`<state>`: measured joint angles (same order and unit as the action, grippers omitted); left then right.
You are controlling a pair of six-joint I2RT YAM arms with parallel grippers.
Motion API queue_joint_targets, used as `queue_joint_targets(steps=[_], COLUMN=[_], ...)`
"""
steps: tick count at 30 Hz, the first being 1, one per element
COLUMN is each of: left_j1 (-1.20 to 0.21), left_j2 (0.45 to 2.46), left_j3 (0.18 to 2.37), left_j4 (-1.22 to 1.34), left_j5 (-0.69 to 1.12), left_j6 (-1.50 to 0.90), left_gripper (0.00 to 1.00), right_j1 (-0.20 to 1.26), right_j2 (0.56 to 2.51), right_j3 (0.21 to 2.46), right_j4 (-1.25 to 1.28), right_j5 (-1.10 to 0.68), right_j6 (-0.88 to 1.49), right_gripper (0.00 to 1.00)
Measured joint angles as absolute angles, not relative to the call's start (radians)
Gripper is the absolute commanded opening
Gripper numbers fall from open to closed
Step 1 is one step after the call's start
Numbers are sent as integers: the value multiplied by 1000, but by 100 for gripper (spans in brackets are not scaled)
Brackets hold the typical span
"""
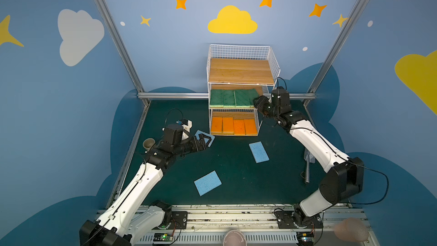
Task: Arrange cleaning sponges on a shelf
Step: Pick up the cleaning sponge from the shelf.
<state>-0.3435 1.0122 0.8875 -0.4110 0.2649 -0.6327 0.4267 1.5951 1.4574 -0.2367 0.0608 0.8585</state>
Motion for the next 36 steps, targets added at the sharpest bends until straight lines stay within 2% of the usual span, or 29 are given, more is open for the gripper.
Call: queue_joint_targets(steps=[14,27,36], left_j1=[-343,-334,-327], left_j2=[1006,964,947], left_j3=[886,863,855], left_j4=[-413,-427,-434], left_j5=[264,261,261], left_j6=[-632,-631,-627], left_gripper=[100,100,100], right_j1=[467,483,487], right_j2=[1638,1645,1625], right_j3=[1504,1496,1454], right_j4=[-281,-263,-220], right_j5=[234,297,299], right_j6=[825,839,862], right_gripper=[37,0,0])
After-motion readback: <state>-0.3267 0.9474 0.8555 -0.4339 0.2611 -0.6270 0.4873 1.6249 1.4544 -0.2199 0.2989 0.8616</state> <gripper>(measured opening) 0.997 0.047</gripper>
